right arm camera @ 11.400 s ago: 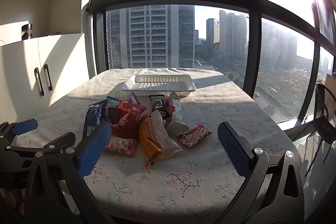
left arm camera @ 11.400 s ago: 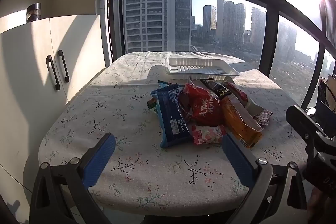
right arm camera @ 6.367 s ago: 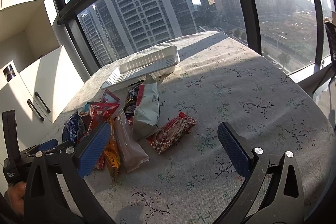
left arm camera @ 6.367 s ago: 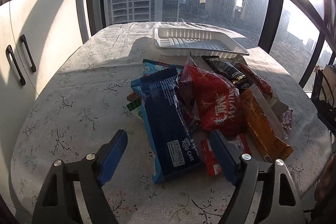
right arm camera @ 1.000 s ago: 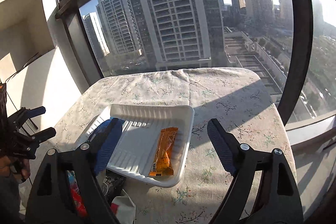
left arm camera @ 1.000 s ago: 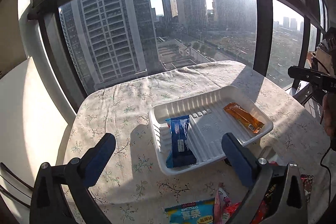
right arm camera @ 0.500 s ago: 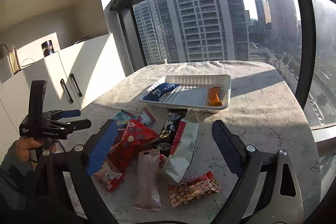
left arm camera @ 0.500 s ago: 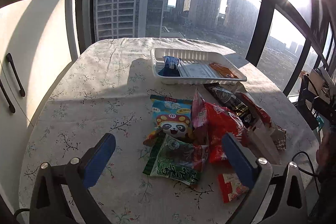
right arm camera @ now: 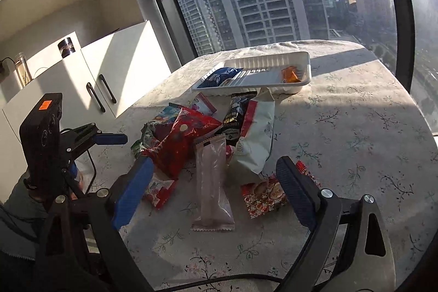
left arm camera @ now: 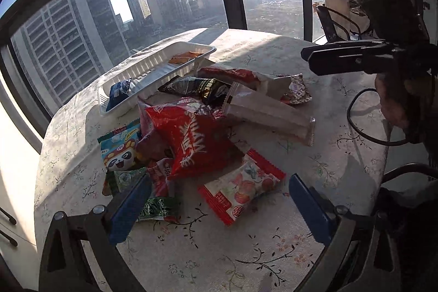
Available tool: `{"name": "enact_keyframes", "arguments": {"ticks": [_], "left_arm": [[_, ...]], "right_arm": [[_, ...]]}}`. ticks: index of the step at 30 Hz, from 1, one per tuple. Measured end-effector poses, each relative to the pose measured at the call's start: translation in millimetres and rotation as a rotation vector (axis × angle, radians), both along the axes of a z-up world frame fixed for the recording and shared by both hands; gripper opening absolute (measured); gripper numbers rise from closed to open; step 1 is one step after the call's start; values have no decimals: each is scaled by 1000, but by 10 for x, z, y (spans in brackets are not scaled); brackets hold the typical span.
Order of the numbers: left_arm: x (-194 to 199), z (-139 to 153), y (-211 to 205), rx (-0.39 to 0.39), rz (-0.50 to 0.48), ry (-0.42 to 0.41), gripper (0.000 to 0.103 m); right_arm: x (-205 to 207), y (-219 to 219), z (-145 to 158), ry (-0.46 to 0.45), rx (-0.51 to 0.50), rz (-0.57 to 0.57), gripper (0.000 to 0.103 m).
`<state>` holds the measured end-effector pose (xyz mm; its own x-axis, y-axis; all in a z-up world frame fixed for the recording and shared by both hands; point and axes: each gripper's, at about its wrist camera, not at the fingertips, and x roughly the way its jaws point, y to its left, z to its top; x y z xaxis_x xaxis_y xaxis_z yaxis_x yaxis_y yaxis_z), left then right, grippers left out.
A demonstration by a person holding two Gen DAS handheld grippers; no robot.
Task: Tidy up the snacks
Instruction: 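Withdraw both tools from the tray back toward the snack pile, then grasp the red-white candy packet with the left tool while the right tool grasps the clear bar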
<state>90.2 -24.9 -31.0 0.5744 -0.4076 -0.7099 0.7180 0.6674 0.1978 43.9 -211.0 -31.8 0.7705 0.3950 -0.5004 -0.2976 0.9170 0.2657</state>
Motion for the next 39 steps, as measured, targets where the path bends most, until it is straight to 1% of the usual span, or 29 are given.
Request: {"name": "enact_keyframes", "arguments": {"ticks": [1, 3, 5, 7, 9, 10, 12, 15, 20, 22, 26, 29, 32, 34, 37, 38, 39], "left_arm": [[-5, -13, -29, 13, -30, 5, 98], [20, -14, -72, 28, -80, 32, 90], [30, -1, -97, 32, -137, 61, 89], [77, -16, -128, 51, -180, 91, 85], [155, -52, -158, 77, -200, 123, 74], [190, -65, -164, 83, -212, 142, 70], [221, -77, -174, 96, -231, 163, 59], [245, -84, -192, 121, -247, 175, 58], [168, -105, -233, 170, -315, 185, 58], [176, -140, -244, 194, -314, 189, 58], [260, -145, -227, 166, -308, 245, 58], [327, -156, -232, 145, -302, 301, 54], [380, -157, -241, 145, -297, 347, 52], [407, -154, -255, 153, -288, 361, 49], [440, -138, -249, 151, -257, 381, 41], [436, -128, -235, 145, -243, 389, 36], [445, -127, -229, 138, -231, 399, 36]], "right_arm": [[1, -2, -12, 5, -2, 2, 91], [-1, -12, -26, 11, -4, 7, 91], [-10, -18, -33, 11, -2, 13, 91], [-10, -31, -49, 18, 7, 18, 91], [-8, -38, -70, 28, 18, 24, 91], [-12, -39, -80, 31, 20, 27, 91], [-15, -34, -89, 35, 20, 35, 91], [-13, -31, -104, 39, 21, 40, 91], [13, -32, -123, 50, 28, 46, 91], [37, -25, -133, 55, 28, 49, 91], [52, -2, -141, 61, 24, 54, 91], [55, 13, -150, 66, 17, 57, 91], [57, 27, -160, 70, 13, 59, 91], [61, 43, -162, 72, 10, 61, 91], [63, 59, -167, 74, 6, 64, 91], [53, 64, -165, 73, 6, 65, 91], [51, 69, -165, 74, 5, 66, 91]]}}
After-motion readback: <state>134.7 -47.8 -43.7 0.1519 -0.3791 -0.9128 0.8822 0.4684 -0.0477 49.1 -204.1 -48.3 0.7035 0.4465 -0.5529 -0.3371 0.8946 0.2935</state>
